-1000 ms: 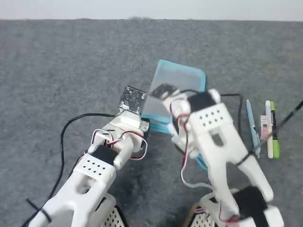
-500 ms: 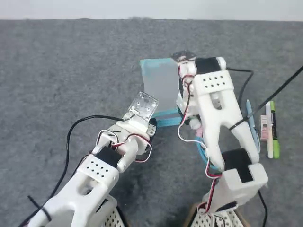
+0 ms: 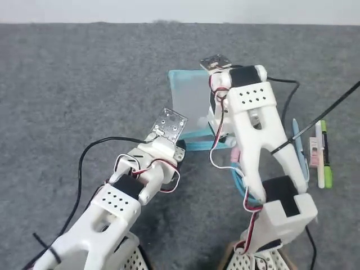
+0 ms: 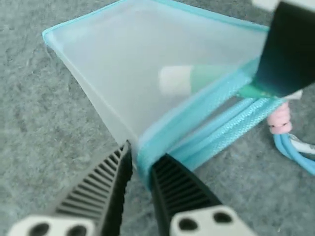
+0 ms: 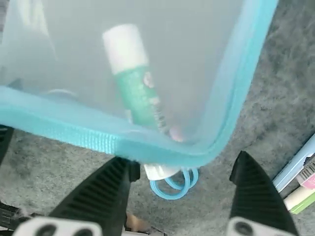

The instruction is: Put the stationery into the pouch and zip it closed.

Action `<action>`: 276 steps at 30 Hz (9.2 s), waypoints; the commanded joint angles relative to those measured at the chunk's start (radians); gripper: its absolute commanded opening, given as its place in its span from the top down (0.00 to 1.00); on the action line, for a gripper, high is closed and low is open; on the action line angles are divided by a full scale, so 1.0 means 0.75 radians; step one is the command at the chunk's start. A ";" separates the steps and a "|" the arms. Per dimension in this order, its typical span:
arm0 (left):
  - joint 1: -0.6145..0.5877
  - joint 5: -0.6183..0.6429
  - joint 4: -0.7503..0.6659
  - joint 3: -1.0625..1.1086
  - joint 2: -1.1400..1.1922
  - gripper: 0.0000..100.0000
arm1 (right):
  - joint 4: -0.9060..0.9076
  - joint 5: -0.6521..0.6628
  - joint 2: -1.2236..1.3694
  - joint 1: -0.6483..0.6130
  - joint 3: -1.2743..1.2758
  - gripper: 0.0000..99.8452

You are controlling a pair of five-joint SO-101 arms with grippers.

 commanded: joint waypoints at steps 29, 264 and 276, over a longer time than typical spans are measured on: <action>-0.256 0.043 0.182 -0.218 0.016 0.99 | -0.337 0.716 -0.406 1.010 0.655 0.71; -0.129 0.014 -0.002 -0.026 0.014 0.99 | -0.981 0.726 0.087 1.316 0.822 0.82; -0.129 0.014 -0.002 -0.026 0.014 0.99 | -0.852 0.726 -0.134 1.337 0.820 0.99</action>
